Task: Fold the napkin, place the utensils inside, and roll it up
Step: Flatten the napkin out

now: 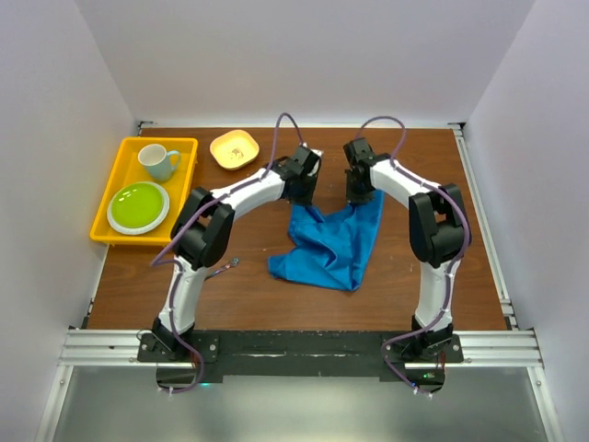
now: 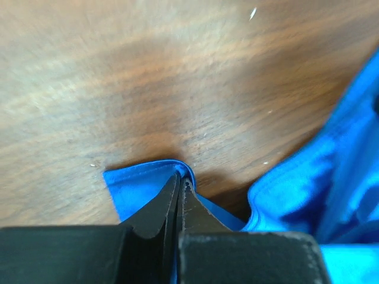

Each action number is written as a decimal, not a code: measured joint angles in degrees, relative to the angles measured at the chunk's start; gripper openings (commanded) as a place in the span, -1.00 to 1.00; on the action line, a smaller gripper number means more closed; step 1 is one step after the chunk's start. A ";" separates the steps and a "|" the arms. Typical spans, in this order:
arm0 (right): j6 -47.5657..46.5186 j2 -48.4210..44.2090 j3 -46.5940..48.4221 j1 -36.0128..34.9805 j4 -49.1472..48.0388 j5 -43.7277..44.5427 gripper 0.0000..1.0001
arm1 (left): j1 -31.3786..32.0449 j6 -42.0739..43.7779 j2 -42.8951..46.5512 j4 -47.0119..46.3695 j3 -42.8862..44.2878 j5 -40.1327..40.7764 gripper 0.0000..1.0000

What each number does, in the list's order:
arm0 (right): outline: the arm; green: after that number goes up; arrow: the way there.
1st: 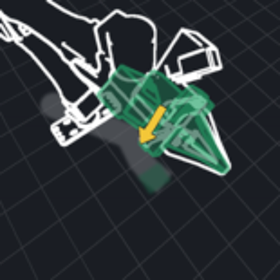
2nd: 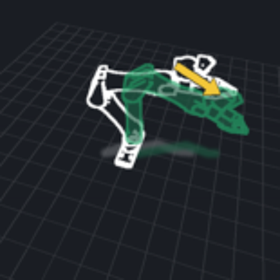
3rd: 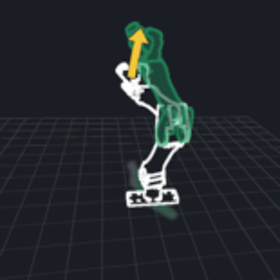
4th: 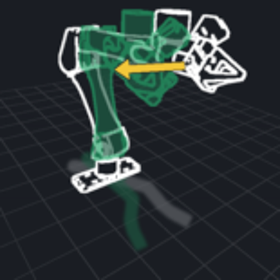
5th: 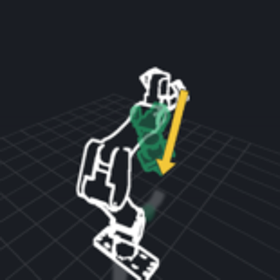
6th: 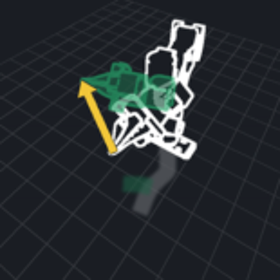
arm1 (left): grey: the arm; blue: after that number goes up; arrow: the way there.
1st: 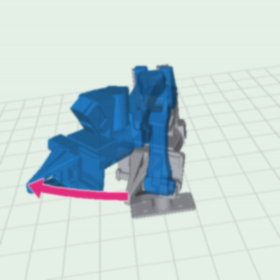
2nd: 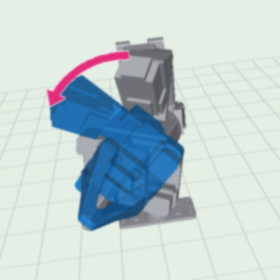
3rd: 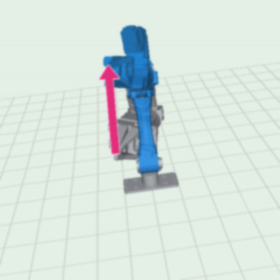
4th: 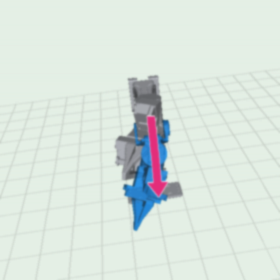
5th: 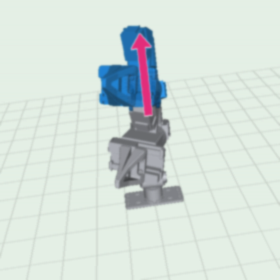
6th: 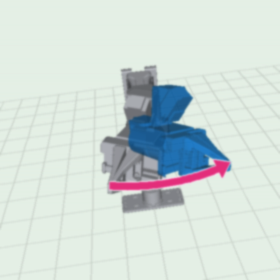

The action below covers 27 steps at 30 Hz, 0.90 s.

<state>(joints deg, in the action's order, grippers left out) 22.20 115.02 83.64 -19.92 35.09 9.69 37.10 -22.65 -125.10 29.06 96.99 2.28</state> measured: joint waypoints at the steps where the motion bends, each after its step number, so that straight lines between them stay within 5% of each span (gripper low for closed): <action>1: -0.48 1.22 2.89 0.24 1.14 0.02 -1.00 | -0.09 0.48 -0.20 0.83 1.84 0.15 -1.00; 10: -3.37 4.39 44.57 3.54 11.34 1.20 -1.00 | -7.61 2.97 2.47 -0.55 29.62 -0.90 -1.00; 14: -3.21 -4.33 47.04 4.92 12.13 1.44 -1.00 | -13.14 3.93 10.05 -3.39 29.90 -1.53 -1.00; 17: -2.03 -17.42 34.75 4.07 8.11 0.22 -1.00 | -12.98 4.52 16.92 -5.09 26.75 -3.63 -1.00; 19: -0.72 -27.69 21.81 3.15 5.29 0.13 -0.79 | -11.67 4.79 23.47 -6.34 19.52 -5.07 -1.00; 20: 0.68 -32.92 14.21 3.08 3.06 -0.22 -0.20 | -11.08 4.50 26.82 -6.64 15.41 -6.29 -1.00; 21: 2.05 -37.44 7.41 3.06 2.05 -0.70 0.05 | -10.43 3.98 31.34 -8.83 8.00 -8.57 -0.94; 23: 3.85 -45.55 -6.45 3.30 0.20 -0.39 0.63 | -9.75 3.30 38.91 -10.36 -4.74 -10.32 -0.41; 24: 4.55 -49.07 -13.40 3.78 0.22 -0.74 0.81 | -9.84 2.40 43.04 -12.02 -13.00 -10.67 0.08; 27: 5.79 -55.91 -29.44 4.96 2.40 -3.08 0.96 | -9.01 -0.37 54.36 -12.50 -34.93 -9.73 0.39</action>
<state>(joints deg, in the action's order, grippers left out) 27.99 59.11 54.19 -14.96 37.50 6.61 28.10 -23.03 -70.74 16.56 62.06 -7.44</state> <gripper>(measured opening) 0.922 0.563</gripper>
